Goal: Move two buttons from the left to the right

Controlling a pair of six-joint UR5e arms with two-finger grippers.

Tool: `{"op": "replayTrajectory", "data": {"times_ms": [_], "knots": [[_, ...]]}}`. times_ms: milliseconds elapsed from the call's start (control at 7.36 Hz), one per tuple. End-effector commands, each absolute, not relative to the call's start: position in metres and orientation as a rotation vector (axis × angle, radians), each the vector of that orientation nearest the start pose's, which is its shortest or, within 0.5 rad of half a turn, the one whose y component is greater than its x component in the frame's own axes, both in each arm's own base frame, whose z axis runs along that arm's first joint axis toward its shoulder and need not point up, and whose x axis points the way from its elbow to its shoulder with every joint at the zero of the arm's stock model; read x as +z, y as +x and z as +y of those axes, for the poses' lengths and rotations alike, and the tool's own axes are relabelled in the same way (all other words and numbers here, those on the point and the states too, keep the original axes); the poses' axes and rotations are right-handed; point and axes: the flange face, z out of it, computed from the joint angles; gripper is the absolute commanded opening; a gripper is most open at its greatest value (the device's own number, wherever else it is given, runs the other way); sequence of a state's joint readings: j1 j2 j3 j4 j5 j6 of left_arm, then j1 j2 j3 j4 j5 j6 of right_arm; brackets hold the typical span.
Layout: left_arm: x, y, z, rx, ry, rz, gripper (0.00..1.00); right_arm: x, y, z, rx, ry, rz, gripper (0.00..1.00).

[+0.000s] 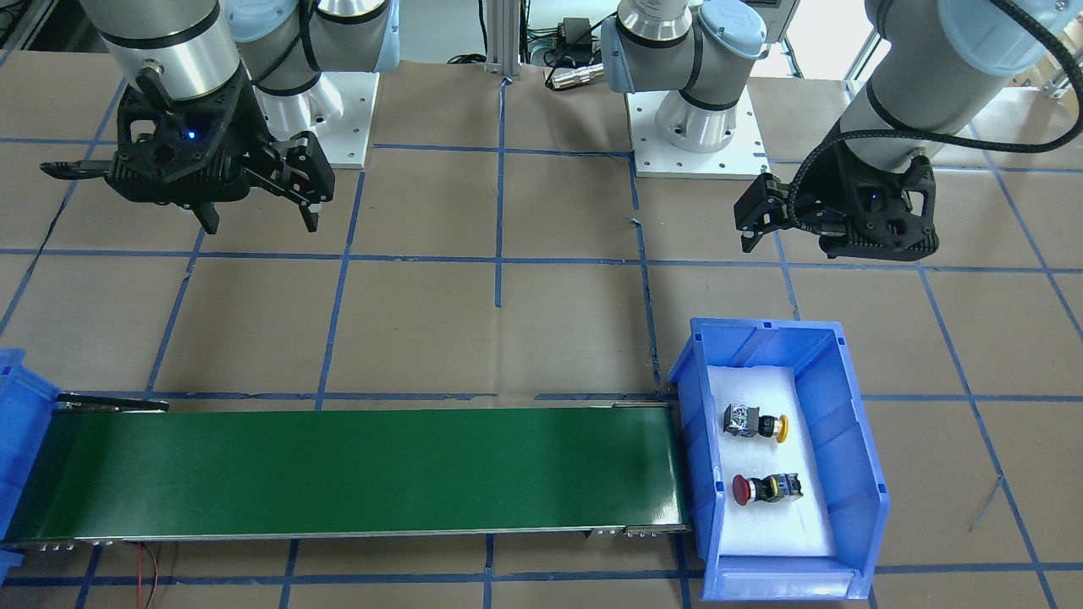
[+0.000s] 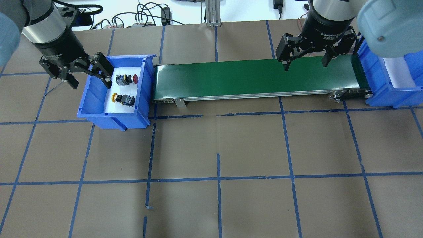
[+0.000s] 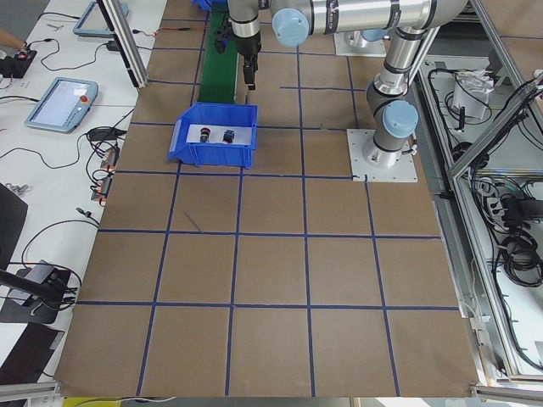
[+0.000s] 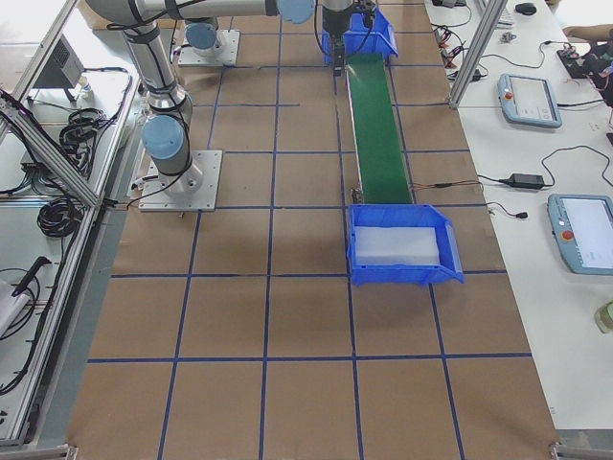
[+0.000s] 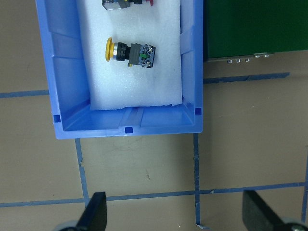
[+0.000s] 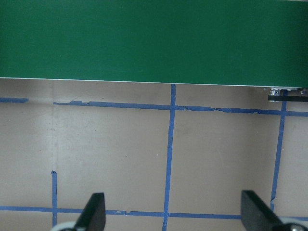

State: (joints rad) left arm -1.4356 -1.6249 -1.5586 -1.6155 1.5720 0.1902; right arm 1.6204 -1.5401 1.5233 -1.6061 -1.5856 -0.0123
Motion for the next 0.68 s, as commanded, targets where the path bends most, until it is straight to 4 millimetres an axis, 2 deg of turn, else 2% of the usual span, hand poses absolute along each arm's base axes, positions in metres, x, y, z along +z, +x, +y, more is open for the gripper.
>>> {"op": "replayTrajectory", "data": {"times_ms": [0,272,408,544], "knots": [[0.463,-0.064,-0.519,0.134,0.087,3.151,1.0,0.5,0.156,-0.503,-0.083,-0.094,3.154,1.0],[0.462,-0.063,-0.519,0.134,0.085,3.15,1.0,0.5,0.156,-0.503,-0.083,-0.094,3.154,1.0],[0.469,-0.062,-0.527,0.105,0.089,3.151,1.0,0.5,0.156,-0.503,-0.083,-0.094,3.154,1.0],[0.457,-0.061,-0.546,0.088,0.113,3.159,1.0,0.5,0.156,-0.503,-0.083,-0.094,3.154,1.0]]}}
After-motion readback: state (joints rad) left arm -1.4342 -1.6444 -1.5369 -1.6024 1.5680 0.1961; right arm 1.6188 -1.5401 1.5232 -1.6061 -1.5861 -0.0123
